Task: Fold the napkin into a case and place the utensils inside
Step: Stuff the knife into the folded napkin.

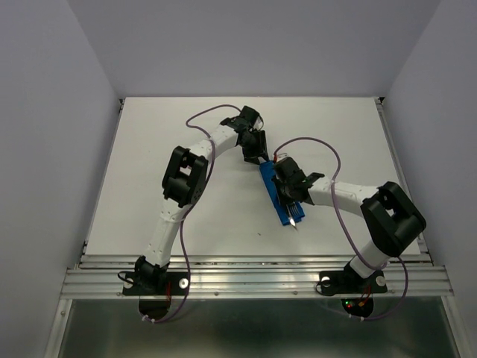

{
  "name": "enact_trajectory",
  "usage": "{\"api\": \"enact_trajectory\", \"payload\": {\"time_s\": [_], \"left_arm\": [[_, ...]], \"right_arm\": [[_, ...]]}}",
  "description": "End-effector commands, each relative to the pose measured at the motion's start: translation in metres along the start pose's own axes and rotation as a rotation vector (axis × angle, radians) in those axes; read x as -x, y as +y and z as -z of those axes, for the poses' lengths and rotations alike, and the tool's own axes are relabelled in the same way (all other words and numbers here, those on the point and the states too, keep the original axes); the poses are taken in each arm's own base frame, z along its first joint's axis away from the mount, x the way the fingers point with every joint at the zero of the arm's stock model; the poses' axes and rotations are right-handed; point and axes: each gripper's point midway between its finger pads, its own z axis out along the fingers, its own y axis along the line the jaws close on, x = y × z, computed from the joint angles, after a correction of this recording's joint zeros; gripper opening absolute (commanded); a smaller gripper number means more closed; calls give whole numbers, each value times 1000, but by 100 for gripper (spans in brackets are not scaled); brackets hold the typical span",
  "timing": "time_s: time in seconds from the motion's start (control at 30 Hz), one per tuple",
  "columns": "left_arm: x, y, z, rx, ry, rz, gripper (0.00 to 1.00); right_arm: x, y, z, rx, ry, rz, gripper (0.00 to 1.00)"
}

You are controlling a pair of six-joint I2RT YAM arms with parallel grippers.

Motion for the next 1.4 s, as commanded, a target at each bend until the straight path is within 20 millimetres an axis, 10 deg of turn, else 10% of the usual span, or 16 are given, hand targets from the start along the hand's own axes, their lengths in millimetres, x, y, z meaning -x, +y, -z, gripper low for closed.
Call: {"api": "enact_trajectory", "payload": {"time_s": [0.0, 0.6, 0.87, 1.37], "left_arm": [[-11, -5, 11, 25, 15, -23, 53], [-15, -15, 10, 13, 19, -39, 53], [-18, -12, 7, 20, 27, -41, 53], [-20, -9, 3, 24, 33, -34, 53]], "right_arm": [[26, 7, 6, 51, -105, -26, 22], [60, 7, -1, 22, -176, 18, 13], [51, 7, 3, 27, -158, -25, 37], [22, 9, 18, 77, -111, -86, 36]]}}
